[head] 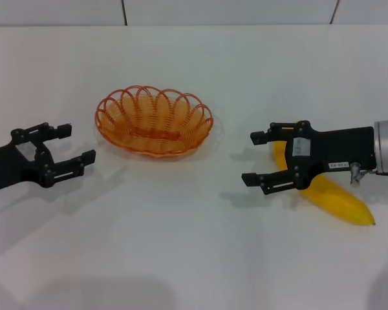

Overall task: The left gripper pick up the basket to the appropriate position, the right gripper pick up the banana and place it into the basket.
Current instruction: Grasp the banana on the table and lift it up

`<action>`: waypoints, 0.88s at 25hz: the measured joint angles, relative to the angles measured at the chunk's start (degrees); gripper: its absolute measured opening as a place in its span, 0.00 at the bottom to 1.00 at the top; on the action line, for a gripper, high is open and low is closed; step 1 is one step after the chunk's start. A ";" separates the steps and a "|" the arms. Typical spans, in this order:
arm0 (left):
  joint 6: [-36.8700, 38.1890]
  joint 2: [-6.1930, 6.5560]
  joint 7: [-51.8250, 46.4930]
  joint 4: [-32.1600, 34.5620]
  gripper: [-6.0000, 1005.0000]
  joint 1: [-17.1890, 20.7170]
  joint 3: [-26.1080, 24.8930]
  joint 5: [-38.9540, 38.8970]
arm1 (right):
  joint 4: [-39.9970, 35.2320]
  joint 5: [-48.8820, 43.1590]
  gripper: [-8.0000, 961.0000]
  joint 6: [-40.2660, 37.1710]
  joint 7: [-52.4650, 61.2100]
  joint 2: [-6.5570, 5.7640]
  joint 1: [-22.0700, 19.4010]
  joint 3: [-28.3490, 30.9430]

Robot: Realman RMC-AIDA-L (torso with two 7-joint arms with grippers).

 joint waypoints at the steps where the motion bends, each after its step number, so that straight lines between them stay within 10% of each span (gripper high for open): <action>1: 0.03 0.11 0.01 -0.02 0.75 0.15 -0.02 0.04 | -0.12 0.27 0.92 0.22 0.00 0.00 0.00 -0.01; 11: 0.11 0.21 0.83 -0.13 0.76 1.02 0.14 0.17 | -4.71 0.69 0.92 3.90 2.73 0.17 -0.39 -1.54; 22: -0.04 0.21 0.92 -0.14 0.75 1.47 -0.12 0.24 | -24.33 -4.43 0.92 13.01 21.63 0.17 -6.90 -16.58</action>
